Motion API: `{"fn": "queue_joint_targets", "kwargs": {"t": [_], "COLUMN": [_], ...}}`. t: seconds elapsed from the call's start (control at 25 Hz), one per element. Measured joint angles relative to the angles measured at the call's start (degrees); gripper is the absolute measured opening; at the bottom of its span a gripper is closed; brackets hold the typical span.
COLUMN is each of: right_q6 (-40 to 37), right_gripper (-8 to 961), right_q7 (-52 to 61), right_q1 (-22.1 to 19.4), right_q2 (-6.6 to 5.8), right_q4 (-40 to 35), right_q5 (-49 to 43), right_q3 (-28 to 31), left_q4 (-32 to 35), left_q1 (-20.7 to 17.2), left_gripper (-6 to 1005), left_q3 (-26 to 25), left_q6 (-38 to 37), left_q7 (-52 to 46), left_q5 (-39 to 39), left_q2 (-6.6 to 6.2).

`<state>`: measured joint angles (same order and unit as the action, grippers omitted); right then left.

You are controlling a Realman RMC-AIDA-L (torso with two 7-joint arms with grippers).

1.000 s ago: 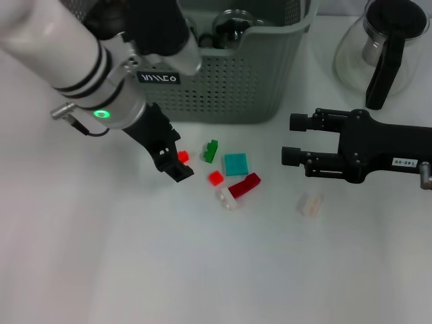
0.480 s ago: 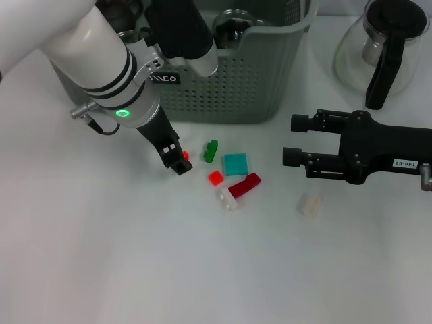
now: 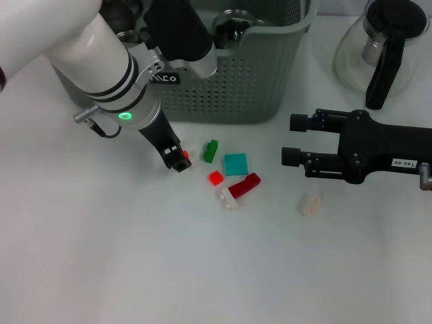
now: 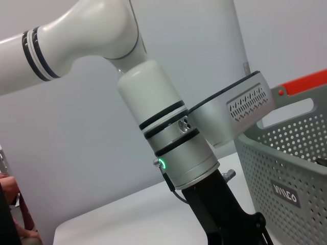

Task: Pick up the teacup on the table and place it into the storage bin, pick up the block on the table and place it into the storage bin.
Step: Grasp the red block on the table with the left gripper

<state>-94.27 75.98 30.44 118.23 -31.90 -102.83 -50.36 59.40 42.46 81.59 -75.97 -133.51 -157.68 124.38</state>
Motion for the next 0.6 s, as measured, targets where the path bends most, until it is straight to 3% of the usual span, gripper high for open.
{"fn": "queue_joint_targets", "kwargs": {"t": [0.6], "right_q6": [-0.06], "right_gripper": [741], "right_q7": [0.00], "right_q1": [-0.15], "right_q2": [0.07], "right_q4": [0.00], "right_q5": [0.00], "right_q3": [0.00], "left_q4": [-3.15], "left_q1": [1.04], "left_gripper": [452], "left_q3": [0.33], "left_q6": [1.69], "left_q7": [-0.68], "left_q5": [-0.25], "left_q2": [0.16]}}
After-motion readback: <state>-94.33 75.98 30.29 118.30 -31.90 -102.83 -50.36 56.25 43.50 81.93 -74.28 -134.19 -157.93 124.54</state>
